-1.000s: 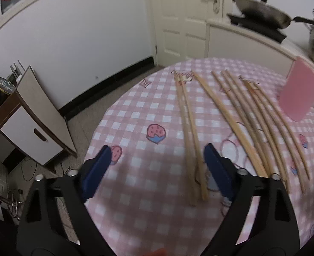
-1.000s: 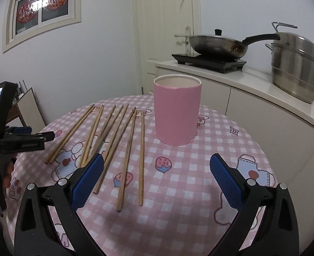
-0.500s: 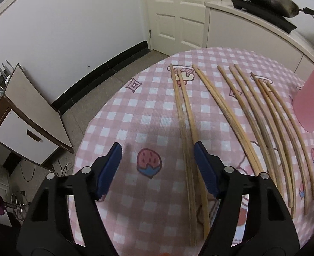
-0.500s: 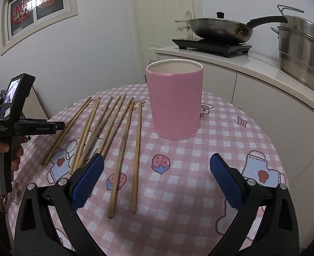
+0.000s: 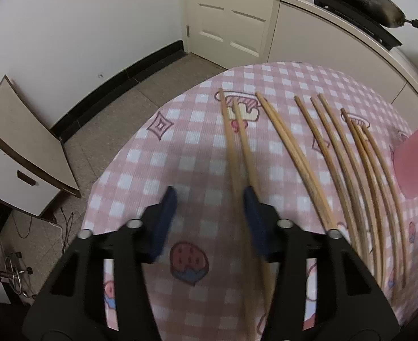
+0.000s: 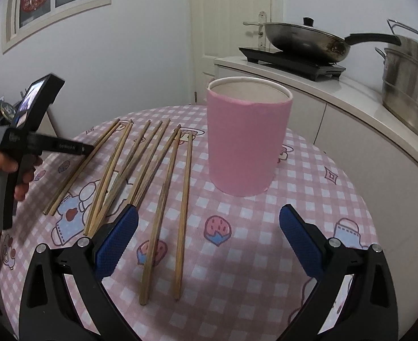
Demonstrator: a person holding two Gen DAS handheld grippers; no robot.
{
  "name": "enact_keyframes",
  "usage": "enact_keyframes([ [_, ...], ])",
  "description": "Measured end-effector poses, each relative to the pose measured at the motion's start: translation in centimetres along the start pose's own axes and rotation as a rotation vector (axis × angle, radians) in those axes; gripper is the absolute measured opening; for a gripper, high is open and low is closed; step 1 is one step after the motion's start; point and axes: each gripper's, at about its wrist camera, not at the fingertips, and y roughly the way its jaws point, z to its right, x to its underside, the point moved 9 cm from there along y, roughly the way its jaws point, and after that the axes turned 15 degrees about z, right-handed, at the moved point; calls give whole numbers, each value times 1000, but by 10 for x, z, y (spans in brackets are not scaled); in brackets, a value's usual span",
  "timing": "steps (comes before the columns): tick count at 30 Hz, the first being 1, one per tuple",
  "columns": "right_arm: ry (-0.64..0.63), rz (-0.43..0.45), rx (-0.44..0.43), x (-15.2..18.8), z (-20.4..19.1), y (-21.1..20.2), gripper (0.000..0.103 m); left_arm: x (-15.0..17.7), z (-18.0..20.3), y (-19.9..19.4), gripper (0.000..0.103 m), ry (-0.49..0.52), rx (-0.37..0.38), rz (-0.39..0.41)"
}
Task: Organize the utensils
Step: 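Lower the left tool over the chopsticks and close on one chopstick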
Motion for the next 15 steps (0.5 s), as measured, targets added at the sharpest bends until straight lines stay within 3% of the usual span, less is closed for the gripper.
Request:
enact_keyframes([
  [9, -41, -25, -41, -10, -21, 14, 96, -17, -3, 19, 24, -34, 25, -7],
  [11, -60, -27, -53, -13, -30, 17, 96, -17, -8, 19, 9, -55, 17, -2],
  [15, -102, -35, -71, -22, -47, 28, 96, -9, -12, 9, 7, -85, 53, 19],
])
